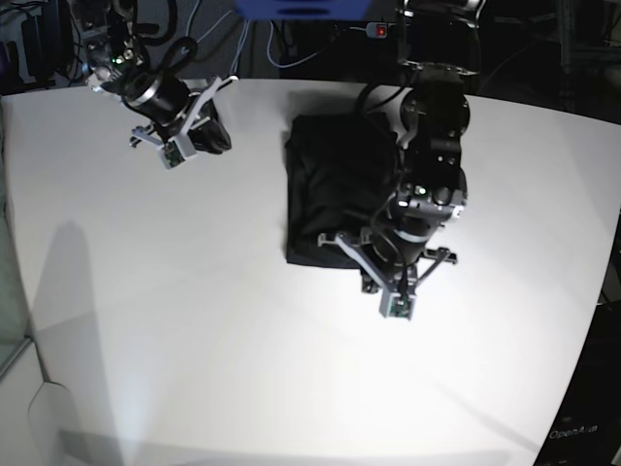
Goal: Fold the T-shirt properly
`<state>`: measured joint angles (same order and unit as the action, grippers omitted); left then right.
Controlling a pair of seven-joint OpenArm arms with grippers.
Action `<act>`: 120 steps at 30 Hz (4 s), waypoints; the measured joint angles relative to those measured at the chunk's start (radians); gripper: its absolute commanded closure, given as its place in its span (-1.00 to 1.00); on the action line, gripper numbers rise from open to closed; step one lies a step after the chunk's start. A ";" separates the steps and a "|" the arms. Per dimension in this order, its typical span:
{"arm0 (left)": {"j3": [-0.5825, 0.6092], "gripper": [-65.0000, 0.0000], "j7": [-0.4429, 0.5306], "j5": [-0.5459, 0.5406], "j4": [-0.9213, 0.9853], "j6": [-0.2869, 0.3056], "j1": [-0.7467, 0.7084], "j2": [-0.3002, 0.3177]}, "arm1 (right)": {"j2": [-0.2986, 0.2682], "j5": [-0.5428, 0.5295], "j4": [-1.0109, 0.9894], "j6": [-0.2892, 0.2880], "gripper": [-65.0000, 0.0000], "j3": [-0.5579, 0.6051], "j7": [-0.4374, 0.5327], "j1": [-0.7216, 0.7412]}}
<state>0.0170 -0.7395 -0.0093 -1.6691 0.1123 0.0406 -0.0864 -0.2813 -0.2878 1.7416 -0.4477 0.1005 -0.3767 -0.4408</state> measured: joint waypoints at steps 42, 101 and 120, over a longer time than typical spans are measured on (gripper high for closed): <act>-0.439 1.00 0.220 -0.018 -0.007 0.341 -0.726 0.195 | 0.181 0.052 -0.695 0.000 1.00 -0.619 0.602 -0.263; -0.314 1.00 0.702 0.139 1.671 -0.027 -0.031 0.169 | 0.121 0.299 -1.739 0.420 0.92 -0.086 0.631 0.374; -0.308 1.00 0.703 0.139 1.669 -0.034 -0.009 0.169 | 0.196 0.298 -1.711 0.420 0.92 -0.097 0.694 0.372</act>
<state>-0.2913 -0.0368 0.1299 0.0002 0.0788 0.0319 0.0826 -0.0853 0.0101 0.0311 -0.0280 0.0036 0.3176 -0.0689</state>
